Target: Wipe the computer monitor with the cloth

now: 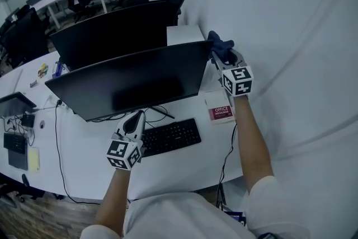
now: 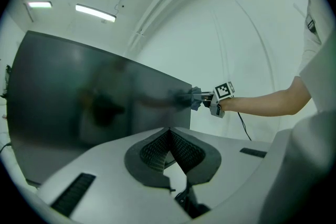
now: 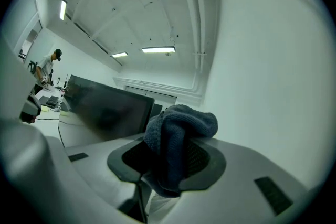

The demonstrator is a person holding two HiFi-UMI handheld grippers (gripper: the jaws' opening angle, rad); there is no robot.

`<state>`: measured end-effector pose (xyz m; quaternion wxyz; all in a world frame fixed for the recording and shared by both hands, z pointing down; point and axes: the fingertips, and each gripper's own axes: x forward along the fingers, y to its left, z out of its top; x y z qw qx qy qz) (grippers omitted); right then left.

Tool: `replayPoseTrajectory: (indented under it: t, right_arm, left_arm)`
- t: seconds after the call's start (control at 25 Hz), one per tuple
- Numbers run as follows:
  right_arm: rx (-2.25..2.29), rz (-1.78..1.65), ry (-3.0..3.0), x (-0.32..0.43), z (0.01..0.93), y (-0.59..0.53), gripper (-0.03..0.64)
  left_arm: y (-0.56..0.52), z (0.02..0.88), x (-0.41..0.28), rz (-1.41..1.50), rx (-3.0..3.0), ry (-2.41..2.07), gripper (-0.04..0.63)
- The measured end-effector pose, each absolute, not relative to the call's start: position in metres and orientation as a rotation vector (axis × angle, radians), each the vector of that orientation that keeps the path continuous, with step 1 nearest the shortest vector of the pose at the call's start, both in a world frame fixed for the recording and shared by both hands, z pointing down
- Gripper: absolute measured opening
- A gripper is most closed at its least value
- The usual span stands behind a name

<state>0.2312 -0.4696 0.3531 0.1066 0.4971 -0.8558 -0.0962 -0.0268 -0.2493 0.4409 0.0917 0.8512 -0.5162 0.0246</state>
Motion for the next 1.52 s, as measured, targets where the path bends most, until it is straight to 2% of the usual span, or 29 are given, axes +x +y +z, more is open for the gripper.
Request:
replayPoseTrajectory:
  t: [1.0,1.52]
  right_arm:
    - [1.440,-0.564,-2.487,0.217,0.274,-0.442,0.152]
    - [1.179,-0.669,-2.458,0.134,0.273,-0.420,0.152]
  left_arm:
    - [-0.279,0.365,0.019,-0.031,2.661,-1.470,0.005]
    - [-0.261,0.357,0.009,-0.033,2.625,-1.575,0.005]
